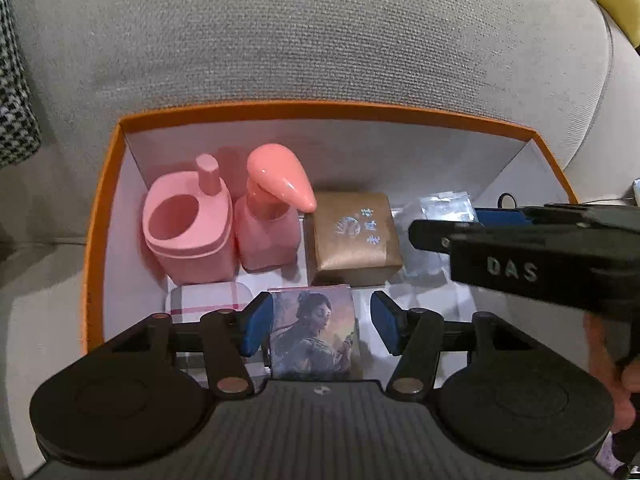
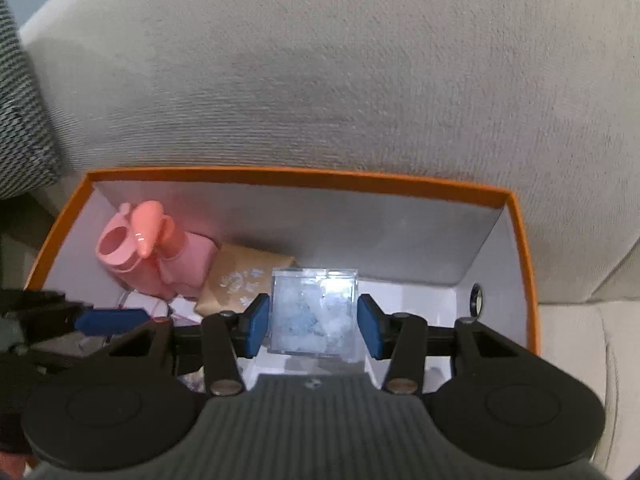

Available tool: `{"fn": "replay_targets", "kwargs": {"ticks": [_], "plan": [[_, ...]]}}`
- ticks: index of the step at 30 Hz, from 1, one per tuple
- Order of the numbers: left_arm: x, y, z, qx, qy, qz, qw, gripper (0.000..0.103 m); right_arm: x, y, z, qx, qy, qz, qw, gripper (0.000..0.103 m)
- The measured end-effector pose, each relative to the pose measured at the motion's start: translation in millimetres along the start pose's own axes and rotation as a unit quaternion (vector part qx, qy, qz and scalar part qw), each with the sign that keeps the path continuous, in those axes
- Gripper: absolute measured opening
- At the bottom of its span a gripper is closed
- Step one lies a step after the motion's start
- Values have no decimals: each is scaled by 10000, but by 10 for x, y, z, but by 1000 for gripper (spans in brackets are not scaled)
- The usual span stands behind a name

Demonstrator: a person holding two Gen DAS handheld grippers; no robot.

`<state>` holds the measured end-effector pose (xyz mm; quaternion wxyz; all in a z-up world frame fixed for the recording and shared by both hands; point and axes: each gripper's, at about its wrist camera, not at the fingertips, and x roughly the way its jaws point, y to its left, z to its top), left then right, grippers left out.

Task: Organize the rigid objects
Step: 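Lower both boxes into the orange box and open both tools, then withdraw both tools and reach toward the dark spray can and white tube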

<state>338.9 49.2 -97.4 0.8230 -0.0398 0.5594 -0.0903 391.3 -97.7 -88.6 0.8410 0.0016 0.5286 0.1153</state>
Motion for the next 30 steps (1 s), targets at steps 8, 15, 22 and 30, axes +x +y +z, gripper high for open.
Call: {"fn": "replay_targets", "kwargs": {"ticks": [8, 15, 22, 30], "plan": [[116, -124, 69, -102, 30, 36, 9999, 62, 106, -26, 53, 324, 38, 194, 9993, 49], [139, -124, 76, -35, 33, 119, 9999, 62, 244, -50, 48, 417, 124, 372, 9984, 52], [202, -115, 82, -75, 62, 162, 9998, 62, 188, -186, 49, 487, 162, 531, 9973, 49], [95, -59, 61, -121, -1, 201, 9997, 62, 107, -380, -74, 712, 106, 589, 9957, 21]]}}
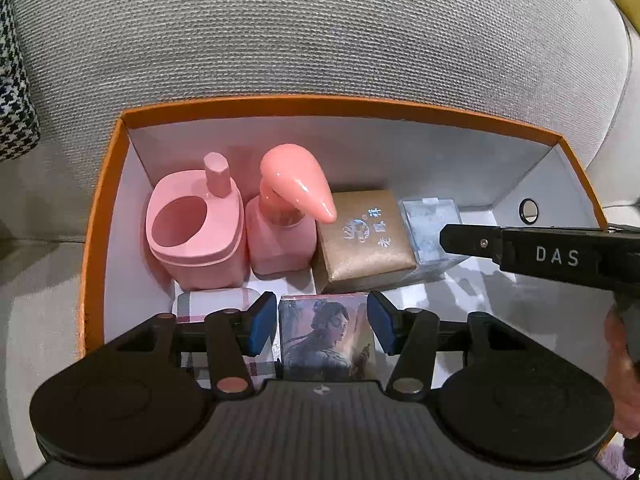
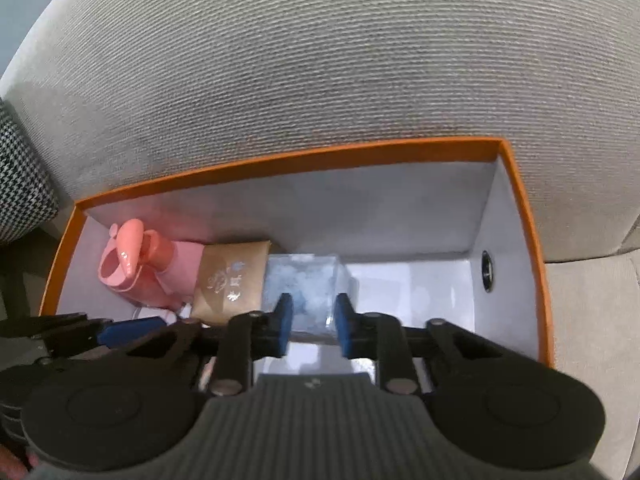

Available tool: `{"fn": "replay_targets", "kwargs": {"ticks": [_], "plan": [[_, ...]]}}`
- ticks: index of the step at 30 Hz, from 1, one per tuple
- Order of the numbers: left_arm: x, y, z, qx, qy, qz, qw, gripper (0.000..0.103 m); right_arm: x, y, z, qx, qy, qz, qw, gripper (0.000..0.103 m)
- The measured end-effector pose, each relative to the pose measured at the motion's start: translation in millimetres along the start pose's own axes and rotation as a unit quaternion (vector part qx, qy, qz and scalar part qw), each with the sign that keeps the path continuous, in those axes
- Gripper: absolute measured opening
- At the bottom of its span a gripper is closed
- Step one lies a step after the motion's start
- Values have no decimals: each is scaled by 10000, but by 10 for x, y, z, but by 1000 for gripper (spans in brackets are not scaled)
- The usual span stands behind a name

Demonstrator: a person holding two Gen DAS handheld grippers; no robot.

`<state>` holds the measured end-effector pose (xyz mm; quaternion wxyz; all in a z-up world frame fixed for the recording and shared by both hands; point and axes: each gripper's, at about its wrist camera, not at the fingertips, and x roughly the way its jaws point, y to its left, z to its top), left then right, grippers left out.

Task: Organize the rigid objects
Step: 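Withdraw both tools and reach toward the dark spray can and white tube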

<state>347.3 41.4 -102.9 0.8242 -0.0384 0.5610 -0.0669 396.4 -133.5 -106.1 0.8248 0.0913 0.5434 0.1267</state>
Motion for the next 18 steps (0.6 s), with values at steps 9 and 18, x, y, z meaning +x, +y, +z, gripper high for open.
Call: {"fn": "replay_targets", "kwargs": {"ticks": [9, 18], "plan": [[-226, -144, -28, 265, -258, 67, 9993, 62, -20, 30, -23, 51, -71, -25, 10000, 21], [-1066, -380, -409, 558, -1164, -146, 9915, 62, -974, 194, -435, -665, -895, 414, 9929, 22]]}}
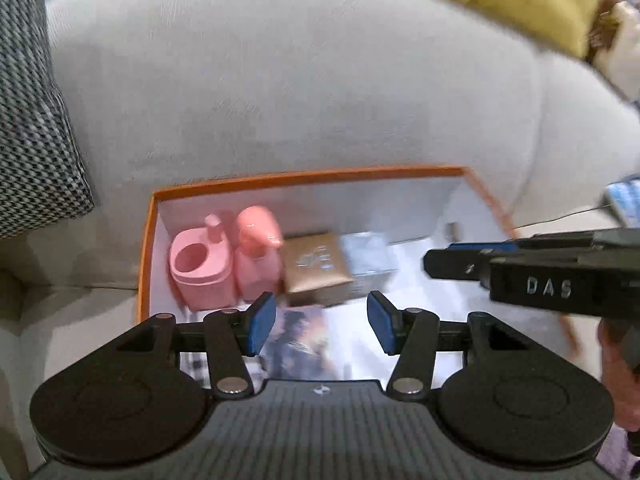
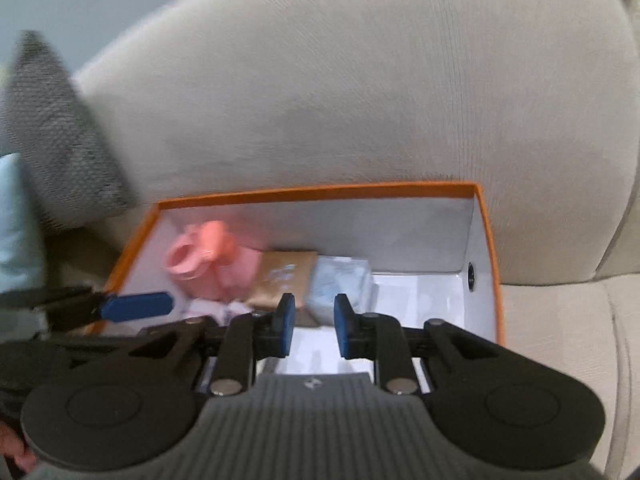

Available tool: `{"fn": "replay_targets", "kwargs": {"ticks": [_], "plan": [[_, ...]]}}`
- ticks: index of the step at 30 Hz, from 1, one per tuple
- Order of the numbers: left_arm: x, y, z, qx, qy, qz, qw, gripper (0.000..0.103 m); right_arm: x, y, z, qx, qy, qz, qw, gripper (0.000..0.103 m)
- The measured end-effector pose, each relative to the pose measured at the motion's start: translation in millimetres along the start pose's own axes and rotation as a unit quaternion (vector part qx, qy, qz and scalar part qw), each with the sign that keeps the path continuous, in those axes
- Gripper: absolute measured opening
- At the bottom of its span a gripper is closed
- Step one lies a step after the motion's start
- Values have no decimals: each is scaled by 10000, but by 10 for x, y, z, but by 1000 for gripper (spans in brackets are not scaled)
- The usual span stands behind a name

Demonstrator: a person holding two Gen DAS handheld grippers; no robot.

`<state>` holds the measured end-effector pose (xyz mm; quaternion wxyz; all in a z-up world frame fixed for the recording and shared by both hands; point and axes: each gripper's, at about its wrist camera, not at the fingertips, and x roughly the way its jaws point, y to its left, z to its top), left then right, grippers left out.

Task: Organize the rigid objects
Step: 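Withdraw both tools and reach toward the dark spray can and white tube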

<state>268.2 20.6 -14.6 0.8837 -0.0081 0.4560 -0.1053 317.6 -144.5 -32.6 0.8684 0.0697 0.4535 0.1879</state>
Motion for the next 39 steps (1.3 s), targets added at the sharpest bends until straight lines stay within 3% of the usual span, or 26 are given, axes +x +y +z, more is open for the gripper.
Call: {"fn": "replay_targets", "kwargs": {"ticks": [6, 10, 17, 22, 26, 28, 31, 34, 39], "plan": [[-597, -295, -366, 139, -399, -414, 9982, 62, -707, 71, -412, -85, -439, 273, 9986, 24], [-774, -460, -742, 102, -296, -827, 9961, 62, -1022, 0, -845, -91, -630, -36, 9980, 28], [-664, -787, -1407, -330, 202, -1149, 9926, 62, -1119, -372, -1690, 781, -57, -461, 9959, 28], [-486, -1115, -1649, 246, 473, -1150, 9919, 62, -1105, -543, -2069, 857, 323, -998, 9908, 28], [-360, -1388, -1717, 989, 639, -1032, 9877, 62, -1075, -627, -2169, 857, 507, -1164, 9882, 28], [-302, -1542, -1698, 1437, 658, -1000, 9823, 62, -1074, -673, -2184, 843, 553, -1226, 9873, 28], [-235, -1790, -1699, 2312, 552, -945, 9667, 62, -1123, -780, -2265, 839, 671, -1237, 9865, 35], [-110, -2001, -1731, 3090, 637, -879, 9448, 62, -1187, -910, -2316, 1032, 624, -1037, 9873, 35], [102, -2255, -1817, 4159, 918, -786, 9014, 62, -1243, -1067, -2327, 1308, 502, -1011, 9850, 35]]}}
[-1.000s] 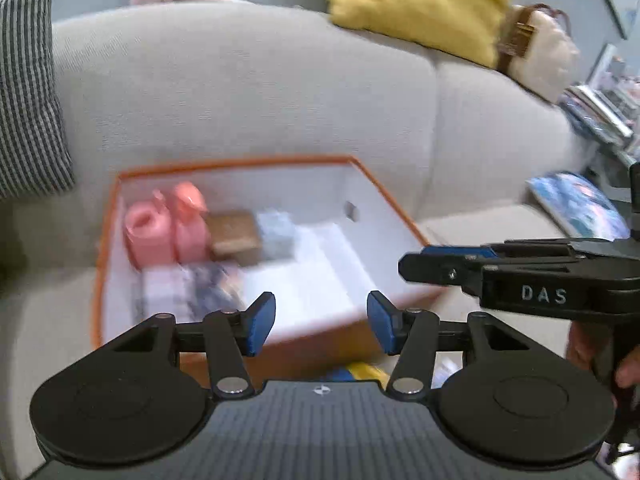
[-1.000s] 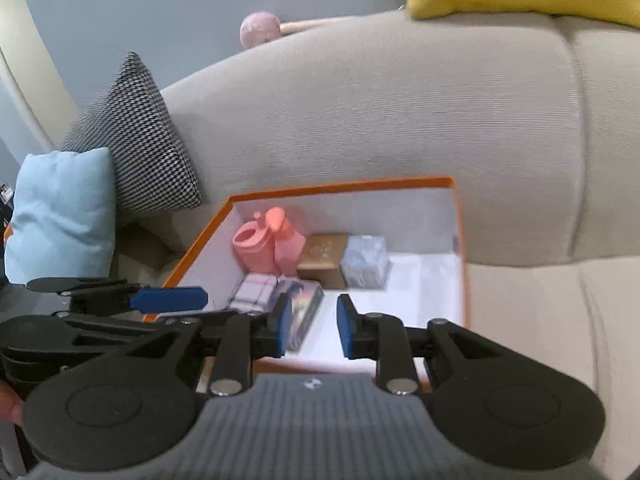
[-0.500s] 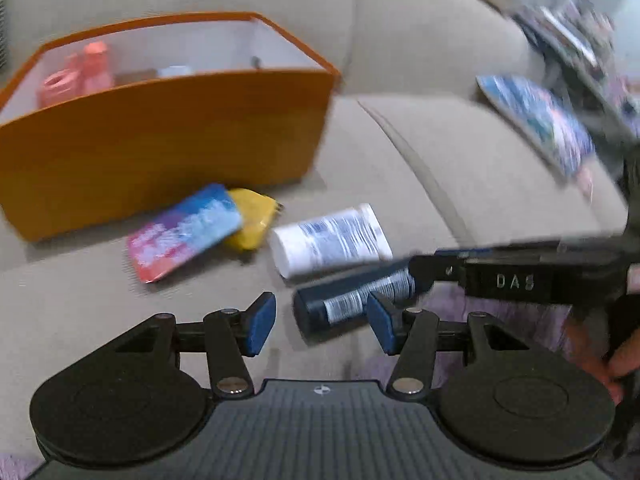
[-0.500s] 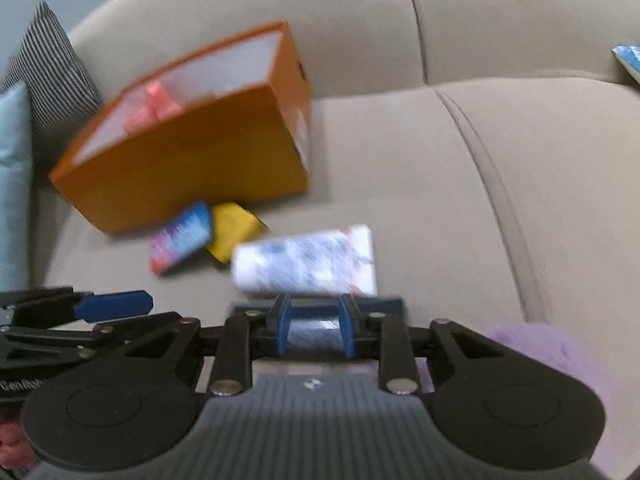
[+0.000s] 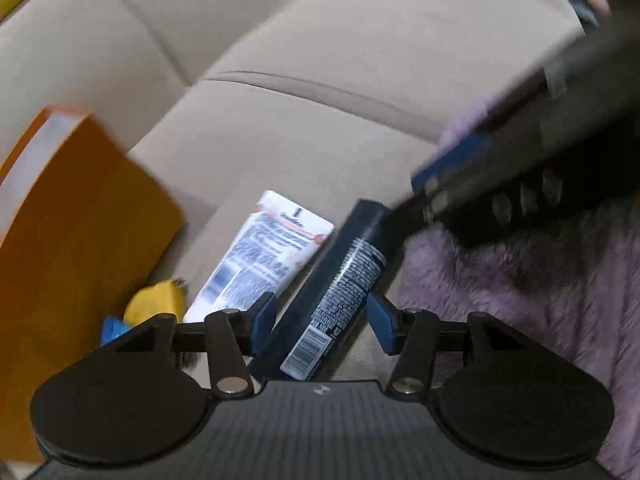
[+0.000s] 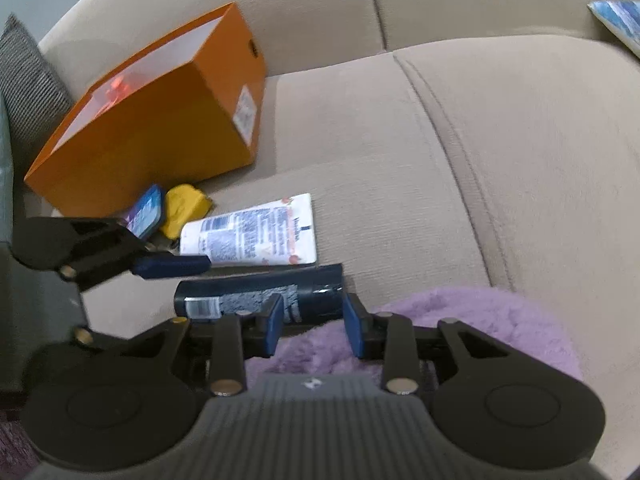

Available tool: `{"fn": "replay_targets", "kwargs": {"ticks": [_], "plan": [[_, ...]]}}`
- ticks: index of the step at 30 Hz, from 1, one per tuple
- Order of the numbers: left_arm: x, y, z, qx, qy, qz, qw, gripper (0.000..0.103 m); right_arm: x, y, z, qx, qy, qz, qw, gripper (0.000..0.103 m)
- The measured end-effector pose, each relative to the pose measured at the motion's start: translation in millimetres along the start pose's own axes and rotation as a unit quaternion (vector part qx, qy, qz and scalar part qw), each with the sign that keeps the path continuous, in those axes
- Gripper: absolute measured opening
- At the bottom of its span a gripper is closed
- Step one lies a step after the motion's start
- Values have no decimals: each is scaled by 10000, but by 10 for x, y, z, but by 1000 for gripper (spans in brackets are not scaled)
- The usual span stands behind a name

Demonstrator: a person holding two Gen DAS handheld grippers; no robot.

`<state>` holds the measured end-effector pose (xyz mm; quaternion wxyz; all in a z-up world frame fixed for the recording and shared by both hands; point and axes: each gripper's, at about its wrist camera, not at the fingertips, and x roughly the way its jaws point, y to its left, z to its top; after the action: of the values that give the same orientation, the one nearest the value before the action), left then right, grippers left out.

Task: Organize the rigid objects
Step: 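Withdraw both tools and reach toward the dark spray can and white tube, then grasp the dark spray can with the left tool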

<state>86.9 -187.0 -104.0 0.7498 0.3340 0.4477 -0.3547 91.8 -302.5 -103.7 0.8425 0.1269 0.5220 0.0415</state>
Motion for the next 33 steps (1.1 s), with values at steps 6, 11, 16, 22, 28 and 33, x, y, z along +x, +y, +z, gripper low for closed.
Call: {"fn": "replay_targets", "kwargs": {"ticks": [6, 11, 16, 22, 28, 33], "plan": [[157, -90, 85, 492, 232, -126, 9984, 56, -42, -123, -11, 24, -68, 151, 9999, 34], [230, -104, 133, 397, 289, -255, 9985, 55, -45, -124, -12, -20, -55, 191, 9998, 34], [264, -31, 79, -166, 225, -352, 9990, 55, -31, -123, -19, -27, -34, 173, 9998, 34], [25, 102, -227, -1689, -71, -287, 9852, 46, -27, -29, -6, -1, -17, -38, 10000, 38], [-381, 378, -771, -3247, -363, -104, 9451, 44, 2, 159, -25, -11, -59, -133, 9999, 42], [-601, 632, -1113, -3939, -501, 140, 9177, 44, 165, 346, 52, 377, 85, 192, 9991, 42]]}}
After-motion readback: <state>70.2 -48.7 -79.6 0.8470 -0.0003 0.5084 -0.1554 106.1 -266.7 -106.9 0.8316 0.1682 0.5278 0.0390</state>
